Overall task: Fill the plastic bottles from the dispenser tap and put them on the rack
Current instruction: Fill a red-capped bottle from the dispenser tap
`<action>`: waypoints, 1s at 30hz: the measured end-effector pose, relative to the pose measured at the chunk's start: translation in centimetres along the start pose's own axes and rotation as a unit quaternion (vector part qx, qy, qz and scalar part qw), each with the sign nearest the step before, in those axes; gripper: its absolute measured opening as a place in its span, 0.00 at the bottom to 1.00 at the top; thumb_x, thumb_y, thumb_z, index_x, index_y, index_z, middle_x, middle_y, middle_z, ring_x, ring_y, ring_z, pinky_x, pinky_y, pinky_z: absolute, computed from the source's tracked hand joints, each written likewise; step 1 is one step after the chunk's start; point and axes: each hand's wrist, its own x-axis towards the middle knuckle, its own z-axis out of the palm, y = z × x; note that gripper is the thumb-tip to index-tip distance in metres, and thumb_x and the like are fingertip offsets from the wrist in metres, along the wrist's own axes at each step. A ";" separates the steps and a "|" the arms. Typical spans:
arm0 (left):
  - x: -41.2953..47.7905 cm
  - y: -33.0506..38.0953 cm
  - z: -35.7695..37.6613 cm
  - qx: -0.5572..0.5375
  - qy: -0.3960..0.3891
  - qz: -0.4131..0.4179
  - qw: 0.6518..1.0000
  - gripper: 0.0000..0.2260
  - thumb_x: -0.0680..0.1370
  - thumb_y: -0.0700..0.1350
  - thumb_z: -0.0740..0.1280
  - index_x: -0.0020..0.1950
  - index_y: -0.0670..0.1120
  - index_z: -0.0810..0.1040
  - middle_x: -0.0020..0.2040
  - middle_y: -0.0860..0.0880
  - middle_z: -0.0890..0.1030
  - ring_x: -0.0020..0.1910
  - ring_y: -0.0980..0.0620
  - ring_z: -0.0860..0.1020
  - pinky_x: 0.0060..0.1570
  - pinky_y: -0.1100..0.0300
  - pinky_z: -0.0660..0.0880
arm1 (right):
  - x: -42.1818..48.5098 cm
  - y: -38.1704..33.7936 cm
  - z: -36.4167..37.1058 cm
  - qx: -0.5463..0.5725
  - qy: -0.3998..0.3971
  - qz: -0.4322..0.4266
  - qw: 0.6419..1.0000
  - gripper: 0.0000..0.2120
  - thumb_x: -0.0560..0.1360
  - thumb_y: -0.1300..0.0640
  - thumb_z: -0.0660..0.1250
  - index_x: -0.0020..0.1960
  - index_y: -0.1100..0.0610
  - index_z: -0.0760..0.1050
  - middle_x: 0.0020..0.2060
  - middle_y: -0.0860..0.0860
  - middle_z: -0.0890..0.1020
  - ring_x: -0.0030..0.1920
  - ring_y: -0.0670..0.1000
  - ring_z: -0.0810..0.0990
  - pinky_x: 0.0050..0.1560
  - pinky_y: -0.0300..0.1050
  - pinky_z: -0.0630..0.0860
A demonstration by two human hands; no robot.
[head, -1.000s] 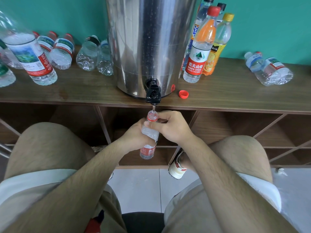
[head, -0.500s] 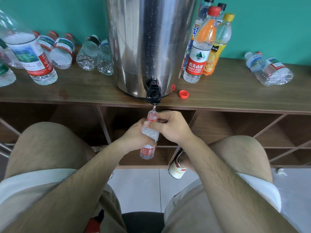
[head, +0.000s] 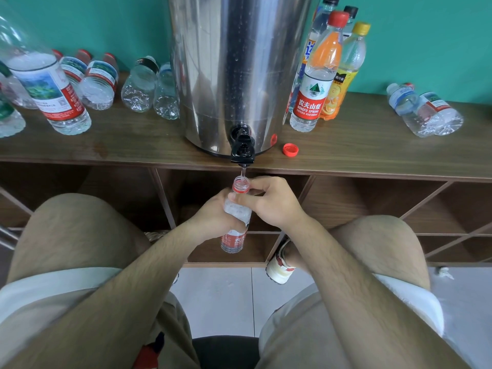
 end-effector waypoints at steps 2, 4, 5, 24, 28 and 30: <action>-0.1 0.1 0.0 0.000 0.001 -0.001 1.000 0.34 0.73 0.38 0.79 0.76 0.49 0.70 0.66 0.46 0.79 0.67 0.45 0.77 0.69 0.42 0.75 | 0.0 0.0 0.0 0.000 0.000 0.002 1.000 0.11 0.75 0.48 0.78 0.55 0.50 0.88 0.46 0.43 0.88 0.48 0.44 0.85 0.49 0.39 0.77; -0.1 0.2 0.0 0.001 0.002 -0.005 1.000 0.34 0.73 0.38 0.79 0.75 0.49 0.70 0.66 0.46 0.78 0.67 0.45 0.77 0.69 0.42 0.75 | 0.0 0.1 0.0 0.003 0.001 0.005 1.000 0.11 0.75 0.48 0.78 0.55 0.50 0.88 0.46 0.43 0.88 0.48 0.44 0.85 0.49 0.39 0.77; -0.1 0.2 0.0 0.002 0.002 -0.007 1.000 0.34 0.73 0.38 0.79 0.75 0.49 0.70 0.66 0.46 0.78 0.67 0.45 0.77 0.70 0.42 0.75 | 0.0 0.1 0.0 0.005 0.001 0.005 1.000 0.11 0.74 0.47 0.78 0.55 0.50 0.88 0.46 0.43 0.88 0.48 0.44 0.85 0.49 0.40 0.78; -0.1 0.0 0.2 -0.005 0.008 -0.004 1.000 0.32 0.73 0.37 0.79 0.74 0.48 0.71 0.66 0.45 0.79 0.67 0.44 0.77 0.70 0.41 0.74 | 0.0 0.0 0.0 -0.006 0.002 -0.003 1.000 0.10 0.74 0.47 0.78 0.53 0.49 0.88 0.45 0.42 0.88 0.48 0.43 0.86 0.51 0.44 0.82; -0.1 0.1 0.2 0.001 0.007 -0.008 1.000 0.35 0.71 0.36 0.79 0.75 0.49 0.70 0.66 0.47 0.79 0.67 0.46 0.77 0.69 0.42 0.75 | 0.0 -0.1 0.0 -0.013 0.003 -0.001 1.000 0.10 0.74 0.47 0.78 0.53 0.49 0.88 0.45 0.43 0.88 0.48 0.44 0.86 0.52 0.47 0.83; 0.0 0.1 0.2 -0.001 0.008 -0.006 1.000 0.34 0.72 0.36 0.79 0.74 0.49 0.71 0.65 0.47 0.79 0.66 0.45 0.78 0.69 0.42 0.75 | -0.1 -0.2 0.0 -0.010 0.003 -0.001 1.000 0.10 0.74 0.48 0.78 0.53 0.50 0.88 0.45 0.44 0.88 0.48 0.44 0.86 0.53 0.48 0.83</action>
